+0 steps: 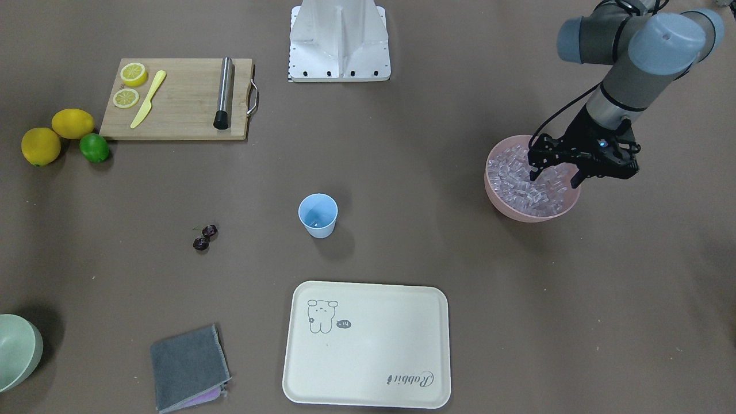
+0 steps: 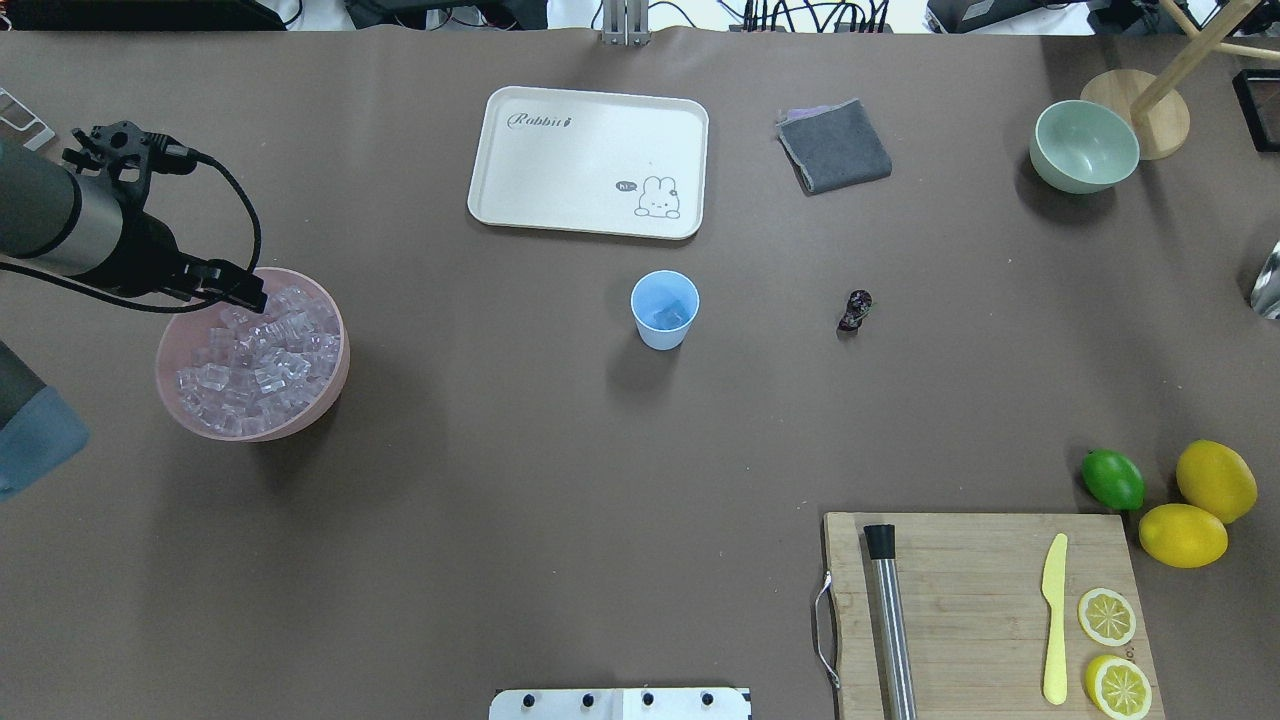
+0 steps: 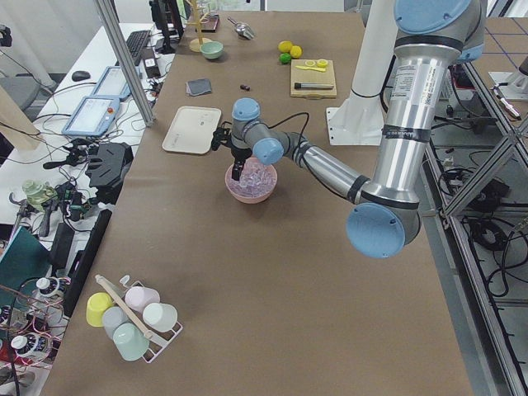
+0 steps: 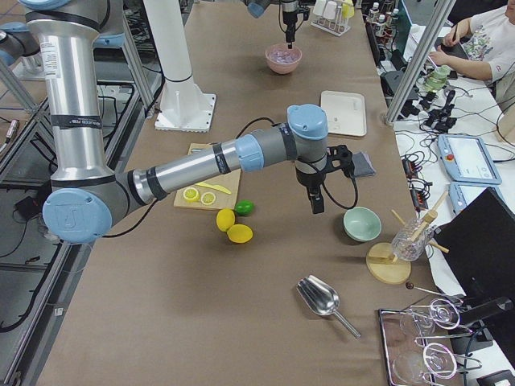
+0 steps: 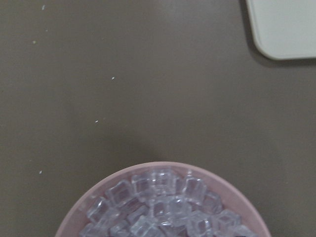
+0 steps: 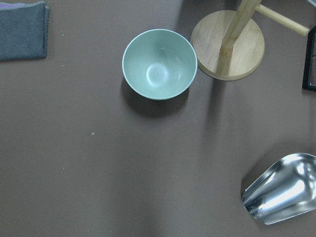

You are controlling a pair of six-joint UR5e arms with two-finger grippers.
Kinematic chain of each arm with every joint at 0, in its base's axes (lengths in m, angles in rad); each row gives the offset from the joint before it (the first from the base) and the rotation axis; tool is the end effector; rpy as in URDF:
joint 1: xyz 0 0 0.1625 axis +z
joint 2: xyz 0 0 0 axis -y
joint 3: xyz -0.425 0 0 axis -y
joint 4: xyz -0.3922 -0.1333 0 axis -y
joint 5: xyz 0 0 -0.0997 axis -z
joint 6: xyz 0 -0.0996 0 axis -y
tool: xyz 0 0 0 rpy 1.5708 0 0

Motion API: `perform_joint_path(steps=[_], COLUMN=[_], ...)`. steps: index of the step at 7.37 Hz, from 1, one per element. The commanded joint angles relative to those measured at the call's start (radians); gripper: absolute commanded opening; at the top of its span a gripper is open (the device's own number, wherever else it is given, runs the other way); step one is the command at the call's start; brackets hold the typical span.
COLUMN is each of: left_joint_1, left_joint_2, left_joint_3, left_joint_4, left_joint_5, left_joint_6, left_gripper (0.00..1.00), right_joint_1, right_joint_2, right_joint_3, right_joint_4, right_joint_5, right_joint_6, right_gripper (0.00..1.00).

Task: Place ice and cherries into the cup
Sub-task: 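Grasp another ice cube from the pink bowl with the left gripper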

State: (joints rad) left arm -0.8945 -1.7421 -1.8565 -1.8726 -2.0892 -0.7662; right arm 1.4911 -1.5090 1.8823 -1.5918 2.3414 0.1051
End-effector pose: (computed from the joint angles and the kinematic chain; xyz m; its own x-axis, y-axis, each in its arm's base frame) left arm 0.2827 -0.4864 0.4024 0.6493 0.1909 -0.7362 -0.0055 0.9691 0.2465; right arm 0.0231 -0.5131 0.4763 0.7001 -0.1969 0.6864 0.0013 0.9616 0.2746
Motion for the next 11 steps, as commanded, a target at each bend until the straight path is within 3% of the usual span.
perform_joint_path(steps=[1, 5, 7, 11], left_joint_1=[0.057, 0.094, 0.155, 0.157], left_joint_2=[-0.02, 0.042, 0.015, 0.021], left_joint_3=[0.026, 0.017, 0.022, 0.022], left_joint_4=[0.0, 0.001, -0.002, 0.0], left_joint_5=[0.044, 0.077, 0.077, 0.086], left_joint_6=[-0.027, -0.038, -0.094, -0.11], left_gripper=[0.96, 0.96, 0.96, 0.95], right_joint_1=[0.008, 0.014, 0.018, 0.018], right_joint_2=[0.0, -0.002, -0.011, -0.013], right_joint_3=[0.004, 0.006, 0.015, 0.015], right_joint_4=[0.0, 0.004, 0.006, 0.006], right_joint_5=[0.001, 0.001, 0.001, 0.001], right_joint_6=[-0.001, -0.001, -0.001, -0.001], right_gripper=[1.0, 1.0, 1.0, 1.0])
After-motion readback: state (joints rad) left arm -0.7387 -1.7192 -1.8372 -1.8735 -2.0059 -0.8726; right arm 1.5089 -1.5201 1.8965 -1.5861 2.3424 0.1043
